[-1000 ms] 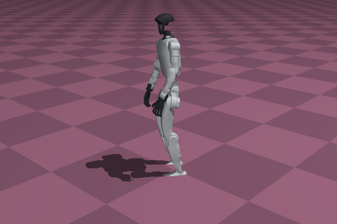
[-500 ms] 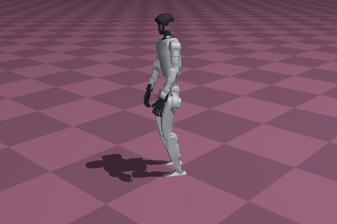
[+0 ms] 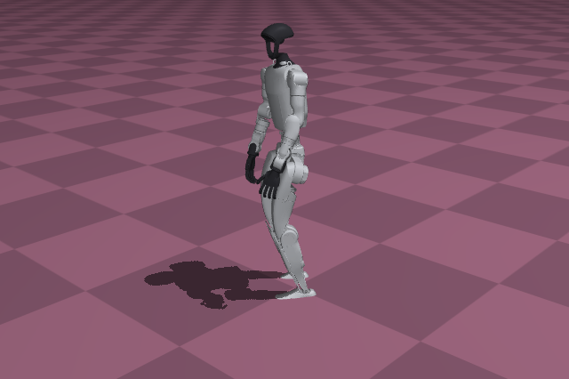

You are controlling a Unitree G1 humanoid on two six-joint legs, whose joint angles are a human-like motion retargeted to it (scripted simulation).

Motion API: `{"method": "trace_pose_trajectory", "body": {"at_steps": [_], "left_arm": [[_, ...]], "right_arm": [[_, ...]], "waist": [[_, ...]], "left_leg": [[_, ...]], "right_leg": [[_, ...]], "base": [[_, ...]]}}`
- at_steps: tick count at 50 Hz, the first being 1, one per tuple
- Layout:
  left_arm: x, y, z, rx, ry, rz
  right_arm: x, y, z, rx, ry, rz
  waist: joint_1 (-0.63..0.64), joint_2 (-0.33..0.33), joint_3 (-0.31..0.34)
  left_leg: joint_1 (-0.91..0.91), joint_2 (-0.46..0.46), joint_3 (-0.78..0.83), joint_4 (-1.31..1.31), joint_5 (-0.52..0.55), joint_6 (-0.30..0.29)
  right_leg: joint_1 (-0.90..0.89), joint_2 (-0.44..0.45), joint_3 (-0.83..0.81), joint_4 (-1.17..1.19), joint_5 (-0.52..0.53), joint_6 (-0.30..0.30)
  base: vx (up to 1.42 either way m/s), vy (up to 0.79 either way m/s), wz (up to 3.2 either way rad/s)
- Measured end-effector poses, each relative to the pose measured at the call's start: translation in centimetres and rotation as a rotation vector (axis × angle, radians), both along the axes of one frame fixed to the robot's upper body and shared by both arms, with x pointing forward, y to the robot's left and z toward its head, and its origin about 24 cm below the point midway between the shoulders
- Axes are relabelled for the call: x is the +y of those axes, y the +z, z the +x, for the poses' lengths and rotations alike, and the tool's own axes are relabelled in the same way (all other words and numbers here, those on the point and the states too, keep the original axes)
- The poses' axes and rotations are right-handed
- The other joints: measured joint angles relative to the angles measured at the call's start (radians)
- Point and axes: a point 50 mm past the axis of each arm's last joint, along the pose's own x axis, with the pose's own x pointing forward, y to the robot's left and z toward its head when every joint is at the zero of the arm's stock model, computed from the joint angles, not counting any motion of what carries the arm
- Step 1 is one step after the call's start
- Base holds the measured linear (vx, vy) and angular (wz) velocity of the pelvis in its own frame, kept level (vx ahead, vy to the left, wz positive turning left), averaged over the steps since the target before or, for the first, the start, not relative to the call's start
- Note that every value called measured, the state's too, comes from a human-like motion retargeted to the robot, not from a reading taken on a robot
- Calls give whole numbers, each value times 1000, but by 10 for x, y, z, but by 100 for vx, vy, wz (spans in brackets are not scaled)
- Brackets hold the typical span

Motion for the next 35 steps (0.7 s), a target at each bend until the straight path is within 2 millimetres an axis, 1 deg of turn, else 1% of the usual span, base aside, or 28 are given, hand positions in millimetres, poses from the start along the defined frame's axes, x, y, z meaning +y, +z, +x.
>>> {"method": "trace_pose_trajectory", "body": {"at_steps": [7,11,15,18,21,25,29,33,35], "left_arm": [[-2,2,4,-7,22,-23],[-5,0,2,3,34,-36],[-4,-5,-9,39,54,-43],[1,-11,-24,84,74,-35],[6,-14,-34,109,88,-23],[12,-16,-38,120,100,-12],[15,-16,-40,121,110,-3],[19,-16,-40,116,129,3],[20,-15,-39,112,141,6]], "right_arm": [[-4,-2,-5,22,4,-14],[-12,-1,-8,33,2,-35],[-23,1,-6,29,-6,-63],[-28,4,-2,16,-9,-76],[-31,5,0,10,-13,-81],[-34,6,1,3,-26,-90],[-40,7,1,-3,-54,-102],[-46,8,0,-10,-89,-115],[-49,9,-1,-14,-108,-121]], "waist": [[3,15,4],[-1,19,-2],[-5,21,-12],[-10,22,-21],[-15,20,-28],[-24,13,-32],[-36,4,-27],[-57,-9,-14],[-69,-17,-5]], "left_leg": [[-65,20,10,105,-39,-17],[-96,52,66,163,-75,-4],[-106,76,110,179,-98,8],[-98,77,122,152,-103,12],[-82,66,125,108,-100,18],[-52,40,125,38,-89,29],[-15,3,119,-37,-61,37],[38,-51,99,-121,-21,46],[69,-81,86,-167,1,52]], "right_leg": [[-2,14,-32,-6,0,-12],[-5,14,-56,-11,-2,-15],[-8,11,-80,-16,-2,-15],[-10,3,-95,-15,-3,-15],[-15,-12,-108,-3,-8,-13],[-27,-46,-124,38,-23,-12],[-54,-98,-132,128,-39,-14],[-110,-175,-104,292,-31,-13],[-152,-220,-84,404,-42,-26]], "base": [[-1,-1,30],[-1,2,40],[0,5,37],[0,8,34],[0,10,35],[0,12,38],[0,13,44],[1,14,58],[2,13,62]]}}
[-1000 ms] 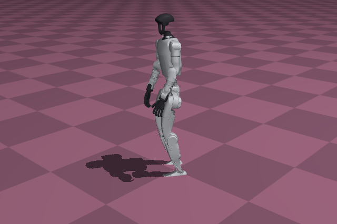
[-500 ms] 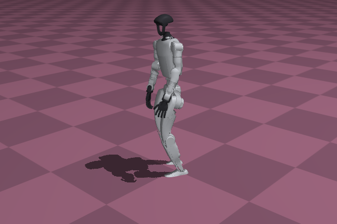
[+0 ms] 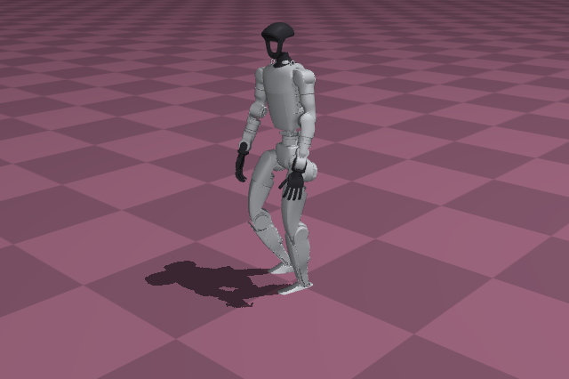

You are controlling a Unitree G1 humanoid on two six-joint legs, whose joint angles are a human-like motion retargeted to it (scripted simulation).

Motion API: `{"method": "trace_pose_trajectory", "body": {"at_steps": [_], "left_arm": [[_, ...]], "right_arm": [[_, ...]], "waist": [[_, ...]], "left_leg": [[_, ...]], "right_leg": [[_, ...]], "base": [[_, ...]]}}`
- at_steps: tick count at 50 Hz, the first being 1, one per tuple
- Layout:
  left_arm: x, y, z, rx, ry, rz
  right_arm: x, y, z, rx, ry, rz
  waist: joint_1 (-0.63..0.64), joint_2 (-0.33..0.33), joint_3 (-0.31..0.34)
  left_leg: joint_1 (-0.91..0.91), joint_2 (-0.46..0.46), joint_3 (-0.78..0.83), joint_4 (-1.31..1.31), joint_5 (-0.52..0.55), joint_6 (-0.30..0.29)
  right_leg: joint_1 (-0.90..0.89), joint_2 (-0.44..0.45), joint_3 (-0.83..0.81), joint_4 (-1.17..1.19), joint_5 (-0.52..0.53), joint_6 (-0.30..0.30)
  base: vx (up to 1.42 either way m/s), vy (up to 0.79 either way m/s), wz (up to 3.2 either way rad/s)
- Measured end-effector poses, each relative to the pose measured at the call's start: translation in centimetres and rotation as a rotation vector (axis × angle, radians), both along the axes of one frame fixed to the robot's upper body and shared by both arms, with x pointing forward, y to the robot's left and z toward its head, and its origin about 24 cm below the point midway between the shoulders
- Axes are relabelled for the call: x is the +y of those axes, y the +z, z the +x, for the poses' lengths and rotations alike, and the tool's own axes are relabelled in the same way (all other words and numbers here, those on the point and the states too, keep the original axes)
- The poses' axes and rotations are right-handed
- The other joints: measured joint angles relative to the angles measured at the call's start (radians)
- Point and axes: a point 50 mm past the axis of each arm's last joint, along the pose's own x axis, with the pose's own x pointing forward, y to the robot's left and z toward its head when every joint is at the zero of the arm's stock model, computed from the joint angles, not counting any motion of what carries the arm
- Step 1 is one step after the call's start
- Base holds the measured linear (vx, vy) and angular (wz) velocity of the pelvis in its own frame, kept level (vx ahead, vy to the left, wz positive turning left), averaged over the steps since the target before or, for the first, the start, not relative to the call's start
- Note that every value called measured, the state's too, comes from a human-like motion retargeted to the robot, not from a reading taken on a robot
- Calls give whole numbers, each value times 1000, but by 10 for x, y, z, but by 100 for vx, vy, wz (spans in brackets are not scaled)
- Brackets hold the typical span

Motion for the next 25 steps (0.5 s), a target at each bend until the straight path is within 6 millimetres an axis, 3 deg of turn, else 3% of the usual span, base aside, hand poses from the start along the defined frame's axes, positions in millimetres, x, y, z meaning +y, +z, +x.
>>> {"method": "trace_pose_trajectory", "body": {"at_steps": [5,12,18,20,25], "left_arm": [[5,1,2,-8,33,12],[7,1,1,-10,102,10],[2,-1,-3,-8,165,-13],[1,-1,-2,-15,185,-23],[3,-2,-7,-20,205,-23]], "right_arm": [[-5,0,-2,-5,-53,-7],[-8,-4,-14,15,-145,-5],[-10,-9,-31,52,-233,2],[-11,-9,-31,54,-255,8],[-3,-10,-27,35,-300,43]], "waist": [[-36,-23,17],[-81,-27,19],[-102,-11,9],[-104,21,2],[-104,29,-9]], "left_leg": [[75,-67,-49,-112,54,13],[143,-102,-123,-222,102,10],[171,-94,-171,-266,106,-3],[173,-61,-183,-282,101,-11],[191,-53,-221,-299,88,-7]], "right_leg": [[-118,-81,75,287,-110,-73],[-242,-77,139,470,-145,-90],[-310,-6,140,369,-150,-57],[-324,48,123,274,-124,-40],[-346,112,127,31,-50,34]], "base": [[6,11,68],[11,9,71],[16,7,65],[19,6,55],[20,6,60]]}}
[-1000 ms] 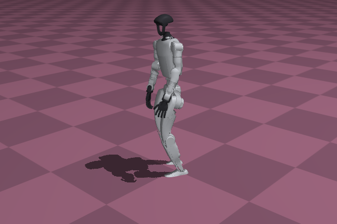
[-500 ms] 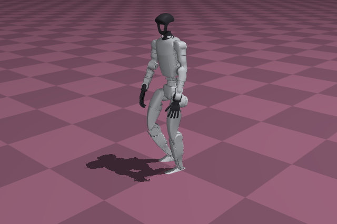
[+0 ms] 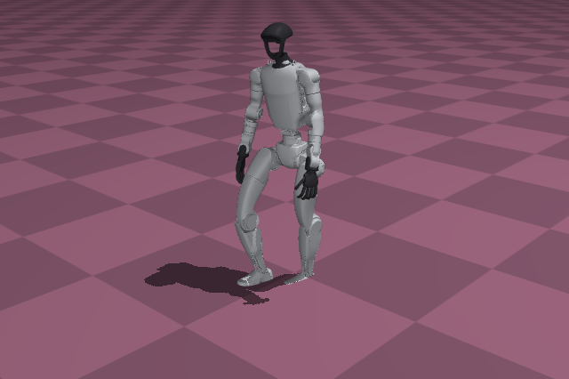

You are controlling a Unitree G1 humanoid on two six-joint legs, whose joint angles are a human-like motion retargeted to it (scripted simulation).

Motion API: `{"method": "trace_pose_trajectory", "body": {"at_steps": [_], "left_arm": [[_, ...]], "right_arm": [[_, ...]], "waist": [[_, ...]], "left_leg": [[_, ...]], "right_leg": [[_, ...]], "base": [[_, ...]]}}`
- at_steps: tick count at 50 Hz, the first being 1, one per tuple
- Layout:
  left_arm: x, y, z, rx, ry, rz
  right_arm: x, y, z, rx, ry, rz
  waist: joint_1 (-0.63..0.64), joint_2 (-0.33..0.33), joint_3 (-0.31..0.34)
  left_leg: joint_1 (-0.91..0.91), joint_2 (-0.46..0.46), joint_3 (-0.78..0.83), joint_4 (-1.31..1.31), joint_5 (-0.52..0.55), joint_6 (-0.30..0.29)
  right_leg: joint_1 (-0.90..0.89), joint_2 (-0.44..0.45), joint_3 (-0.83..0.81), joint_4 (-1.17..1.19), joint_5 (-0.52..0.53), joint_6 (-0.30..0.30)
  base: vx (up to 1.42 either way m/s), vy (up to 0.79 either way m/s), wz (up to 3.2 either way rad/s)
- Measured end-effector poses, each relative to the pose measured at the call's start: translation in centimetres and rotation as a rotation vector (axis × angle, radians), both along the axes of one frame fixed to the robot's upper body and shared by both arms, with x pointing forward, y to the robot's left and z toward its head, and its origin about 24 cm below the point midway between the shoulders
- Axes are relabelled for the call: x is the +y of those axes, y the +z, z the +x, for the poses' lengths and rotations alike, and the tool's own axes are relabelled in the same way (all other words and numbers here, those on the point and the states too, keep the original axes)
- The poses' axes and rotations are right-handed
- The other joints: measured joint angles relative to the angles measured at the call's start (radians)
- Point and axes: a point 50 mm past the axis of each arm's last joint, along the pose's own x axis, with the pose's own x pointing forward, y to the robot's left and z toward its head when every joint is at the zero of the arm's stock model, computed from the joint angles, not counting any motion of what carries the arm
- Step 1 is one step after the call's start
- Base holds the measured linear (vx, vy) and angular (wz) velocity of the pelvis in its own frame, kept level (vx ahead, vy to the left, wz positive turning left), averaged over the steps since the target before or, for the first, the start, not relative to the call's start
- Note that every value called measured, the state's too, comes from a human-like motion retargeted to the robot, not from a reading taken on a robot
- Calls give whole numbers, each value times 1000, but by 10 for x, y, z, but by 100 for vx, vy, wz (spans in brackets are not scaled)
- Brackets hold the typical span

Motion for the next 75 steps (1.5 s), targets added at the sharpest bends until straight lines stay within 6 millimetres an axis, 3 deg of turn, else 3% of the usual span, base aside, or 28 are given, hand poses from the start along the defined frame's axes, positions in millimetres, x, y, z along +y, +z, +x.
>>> {"method": "trace_pose_trajectory", "body": {"at_steps": [5,10,17,23,26,30,33,37,41,45,50,55,60,65,67,70,75], "left_arm": [[3,1,0,-15,2,5],[4,0,-2,-11,3,3],[8,-3,-14,23,42,1],[15,-6,-27,52,111,-1],[19,-7,-31,56,147,2],[23,-6,-31,40,183,5],[24,-4,-25,14,201,1],[21,-1,-16,-20,226,-15],[19,-1,-14,-28,259,-32],[18,-4,-23,7,288,-51],[16,-9,-41,75,294,-67],[17,-12,-55,121,306,-68],[21,-13,-59,136,344,-73],[20,-12,-52,110,383,-91],[20,-10,-45,86,389,-98],[20,-7,-31,46,379,-98],[18,0,-6,-13,345,-87]], "right_arm": [[2,-1,-3,-4,-47,14],[3,-2,-4,-8,-74,22],[7,-3,-6,-20,-94,35],[13,-5,-9,-15,-65,39],[17,-7,-11,-7,-34,38],[21,-7,-10,0,22,37],[22,-7,-8,5,64,33],[24,-6,-3,15,107,30],[28,-5,4,12,125,38],[32,-5,11,-4,125,53],[36,-3,18,-23,133,67],[39,-3,21,-31,130,72],[42,-5,14,-9,109,81],[42,-9,2,37,75,97],[41,-10,0,51,56,104],[40,-11,-2,65,25,111],[39,-12,-5,77,-14,113]], "waist": [[13,9,-20],[32,15,-42],[45,9,-59],[46,14,-66],[51,29,-68],[64,50,-71],[97,64,-70],[153,57,-65],[203,23,-62],[230,-20,-63],[222,-67,-105],[211,-70,-154],[192,-113,-189],[140,-191,-188],[119,-220,-182],[87,-243,-173],[34,-228,-154]], "left_leg": [[8,14,-34,-13,-19,4],[23,27,-66,2,-59,15],[58,41,-83,110,-141,18],[34,86,64,368,-209,-42],[-29,167,153,604,-212,-84],[-171,369,305,1008,-152,-76],[-294,473,317,1241,-140,-49],[-455,531,315,1383,-229,12],[-586,503,333,1300,-319,46],[-650,428,366,1036,-316,33],[-649,299,364,531,-178,-15],[-638,261,343,348,-102,-31],[-545,193,364,264,1,-7],[-408,41,352,159,40,44],[-346,-14,339,102,50,65],[-258,-73,309,26,54,91],[-142,-96,247,-36,24,96]], "right_leg": [[-14,59,-3,-234,81,58],[-5,93,-14,-357,152,74],[40,116,-9,-334,188,57],[126,138,-32,-298,110,-1],[192,167,-65,-317,82,-36],[281,217,-120,-371,51,-87],[344,270,-146,-435,41,-114],[432,304,-158,-515,28,-122],[514,293,-155,-584,12,-108],[576,257,-150,-622,-3,-85],[591,200,-165,-633,-13,-59],[589,174,-171,-567,-38,-54],[559,79,-128,-381,-23,-27],[455,-38,12,-28,75,63],[390,-113,34,161,134,67],[285,-208,56,402,181,40],[122,-259,53,560,30,-39]], "base": [[23,2,51],[27,-3,43],[33,-7,50],[36,-12,64],[34,-16,74],[31,-18,87],[32,-18,63],[33,-14,55],[35,-6,45],[37,3,42],[37,12,52],[39,18,44],[42,21,48],[40,20,80],[40,17,68],[41,15,61],[42,9,62]]}}
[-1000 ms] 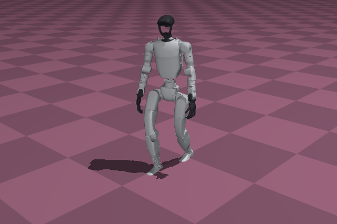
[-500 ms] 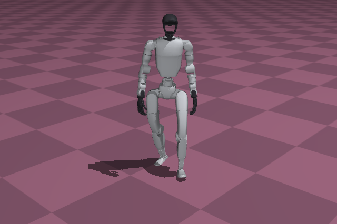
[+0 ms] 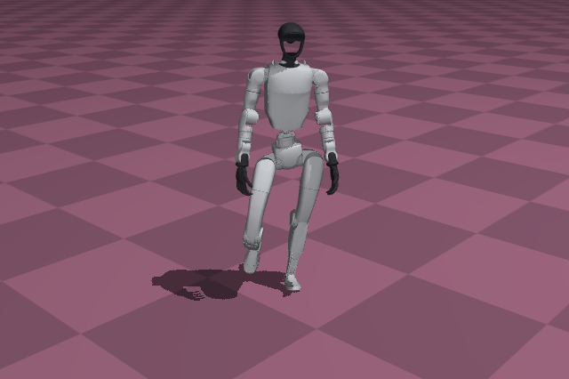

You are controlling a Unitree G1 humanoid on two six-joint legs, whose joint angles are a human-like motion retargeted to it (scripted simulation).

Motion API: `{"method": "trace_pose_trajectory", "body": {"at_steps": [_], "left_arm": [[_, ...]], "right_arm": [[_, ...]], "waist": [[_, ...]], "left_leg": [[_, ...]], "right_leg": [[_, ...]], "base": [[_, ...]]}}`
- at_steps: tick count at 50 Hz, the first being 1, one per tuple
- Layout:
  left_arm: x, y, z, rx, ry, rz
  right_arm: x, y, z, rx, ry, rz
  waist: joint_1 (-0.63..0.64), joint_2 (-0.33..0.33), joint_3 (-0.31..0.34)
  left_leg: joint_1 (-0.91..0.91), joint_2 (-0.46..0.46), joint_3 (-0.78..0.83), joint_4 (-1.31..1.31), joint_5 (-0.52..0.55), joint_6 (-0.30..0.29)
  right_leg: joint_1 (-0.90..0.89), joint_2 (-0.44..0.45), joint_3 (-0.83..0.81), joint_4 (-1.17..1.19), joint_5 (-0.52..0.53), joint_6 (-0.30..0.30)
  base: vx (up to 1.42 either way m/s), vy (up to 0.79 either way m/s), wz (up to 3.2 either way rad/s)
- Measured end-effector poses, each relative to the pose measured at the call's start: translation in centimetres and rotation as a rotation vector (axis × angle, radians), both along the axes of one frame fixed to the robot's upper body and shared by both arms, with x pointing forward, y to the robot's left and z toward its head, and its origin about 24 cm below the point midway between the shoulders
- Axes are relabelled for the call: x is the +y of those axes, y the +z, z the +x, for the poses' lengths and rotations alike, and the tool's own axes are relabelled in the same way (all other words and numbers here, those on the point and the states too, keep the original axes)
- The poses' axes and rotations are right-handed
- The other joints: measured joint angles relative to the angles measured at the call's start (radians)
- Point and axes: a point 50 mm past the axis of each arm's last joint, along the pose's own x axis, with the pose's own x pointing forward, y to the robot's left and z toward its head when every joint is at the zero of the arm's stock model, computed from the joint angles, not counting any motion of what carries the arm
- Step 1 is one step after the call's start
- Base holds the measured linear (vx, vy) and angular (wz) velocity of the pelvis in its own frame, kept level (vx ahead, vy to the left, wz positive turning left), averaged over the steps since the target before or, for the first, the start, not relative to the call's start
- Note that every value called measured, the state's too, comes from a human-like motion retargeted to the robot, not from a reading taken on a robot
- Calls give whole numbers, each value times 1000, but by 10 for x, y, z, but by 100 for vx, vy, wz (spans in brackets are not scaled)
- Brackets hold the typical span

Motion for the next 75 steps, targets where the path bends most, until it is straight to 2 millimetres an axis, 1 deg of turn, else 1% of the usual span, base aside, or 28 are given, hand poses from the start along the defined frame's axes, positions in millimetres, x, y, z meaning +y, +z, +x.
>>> {"method": "trace_pose_trajectory", "body": {"at_steps": [2,5,8,10,13,15,17,20,23,25,28,30,32,35,38,40,45,49,53,55,58,60,61,64,67,70,73,75], "left_arm": [[-2,3,9,-20,-10,3],[-6,7,24,-52,-24,5],[-11,10,32,-72,-48,5],[-14,11,37,-84,-68,4],[-18,11,38,-87,-111,0],[-20,9,33,-75,-134,-3],[-21,7,29,-60,-144,-11],[-23,3,19,-28,-132,-39],[-23,-3,3,21,-104,-65],[-22,-6,-8,53,-86,-74],[-17,-10,-21,94,-72,-64],[-13,-10,-24,105,-67,-49],[-10,-10,-24,104,-61,-33],[-7,-9,-23,92,-33,-16],[-5,-7,-19,74,2,-8],[-4,-7,-18,68,19,-7],[-5,-9,-25,88,41,-21],[-7,-11,-31,100,59,-29],[-8,-12,-34,105,89,-41],[-10,-12,-34,105,100,-52],[-11,-11,-31,94,100,-65],[-12,-10,-26,80,91,-67],[-11,-9,-22,72,83,-64],[-11,-5,-9,47,60,-47],[-11,-1,6,17,39,-28],[-12,6,27,-30,20,-12],[-16,13,44,-78,-4,-2],[-19,18,56,-116,-18,5]], "right_arm": [[0,0,0,3,-10,2],[1,0,2,1,-20,8],[2,0,2,6,-30,16],[2,0,4,5,-35,17],[3,0,4,7,-38,20],[4,-1,2,12,-40,21],[5,-1,1,13,-37,24],[4,-1,0,17,-28,22],[3,-1,-1,19,-1,3],[2,-1,0,14,22,-15],[4,0,4,0,63,-36],[4,1,9,-18,89,-49],[3,3,15,-38,109,-65],[3,6,24,-63,135,-83],[4,10,37,-100,160,-93],[7,13,45,-125,174,-89],[16,16,56,-157,216,-71],[22,14,54,-152,223,-55],[26,9,44,-120,196,-41],[26,6,36,-93,179,-31],[27,3,27,-57,149,-10],[26,2,23,-43,126,4],[26,2,23,-40,114,8],[27,2,22,-39,77,13],[28,2,23,-50,43,12],[31,3,29,-71,16,11],[36,3,31,-82,-11,12],[38,4,35,-95,-32,10]], "waist": [[-20,18,8],[-45,59,22],[-63,84,28],[-68,113,26],[-64,140,10],[-58,137,-6],[-49,142,-25],[-40,155,-48],[-33,171,-58],[-31,183,-60],[-11,220,-56],[10,244,-57],[37,256,-60],[84,256,-67],[117,231,-69],[126,203,-67],[124,157,-97],[118,146,-133],[90,95,-151],[62,58,-151],[20,8,-144],[-7,-16,-138],[-19,-22,-135],[-52,-27,-127],[-80,-13,-117],[-97,19,-99],[-106,38,-92],[-101,59,-90]], "left_leg": [[30,7,-21,2,-27,-8],[66,35,-48,10,-73,-21],[94,51,-73,14,-110,-28],[105,76,-85,19,-136,-33],[117,97,-94,22,-164,-38],[133,88,-100,19,-174,-37],[145,91,-97,27,-188,-38],[150,106,-46,101,-222,-47],[117,148,19,307,-235,-76],[62,210,97,521,-205,-104],[-84,319,131,923,-159,-129],[-194,405,152,1151,-143,-120],[-302,469,164,1286,-178,-93],[-450,521,175,1345,-272,-55],[-563,510,188,1217,-320,-49],[-605,476,200,1057,-306,-62],[-630,369,169,539,-163,-128],[-638,344,141,403,-105,-146],[-570,277,163,368,-9,-124],[-524,219,178,360,16,-102],[-444,128,186,320,15,-64],[-389,76,181,282,12,-44],[-361,58,176,260,10,-39],[-276,21,154,194,3,-35],[-193,11,124,131,-7,-46],[-110,26,89,66,-13,-65],[-54,35,56,27,-21,-77],[-31,55,40,17,-35,-85]], "right_leg": [[-59,14,-17,-27,-63,-17],[-133,69,-53,-141,-114,-22],[-187,126,-78,-310,-111,7],[-206,185,-100,-469,-81,36],[-218,266,-115,-737,-19,85],[-237,289,-104,-843,-2,109],[-232,311,-99,-914,23,111],[-203,327,-96,-928,66,87],[-155,340,-84,-894,80,57],[-113,350,-87,-882,71,36],[-44,406,-106,-897,49,-3],[-2,444,-123,-923,33,-25],[40,468,-133,-954,17,-36],[101,486,-138,-991,-11,-38],[170,480,-131,-1048,-32,-25],[218,461,-125,-1093,-42,-15],[273,416,-123,-1113,-88,-2],[278,397,-108,-1022,-126,2],[255,324,-56,-823,-123,33],[223,276,-6,-673,-77,74],[140,173,28,-400,12,100],[70,109,43,-235,61,94],[35,86,47,-177,59,83],[-68,42,49,-79,-3,39],[-158,48,35,-111,-92,7],[-219,108,13,-254,-131,3],[-260,181,15,-450,-102,42],[-268,248,19,-611,-52,77]], "base": [[44,2,58],[45,0,52],[45,-3,54],[45,-4,43],[44,-4,32],[44,-4,30],[47,-3,34],[50,-1,48],[51,-1,60],[49,-4,68],[45,-6,40],[44,-7,32],[46,-7,27],[49,-4,22],[54,1,25],[57,4,35],[57,9,35],[55,16,33],[55,20,56],[52,20,86],[50,17,79],[50,15,68],[50,13,61],[49,10,56],[49,5,54],[48,3,52],[46,2,60],[44,2,53]]}}
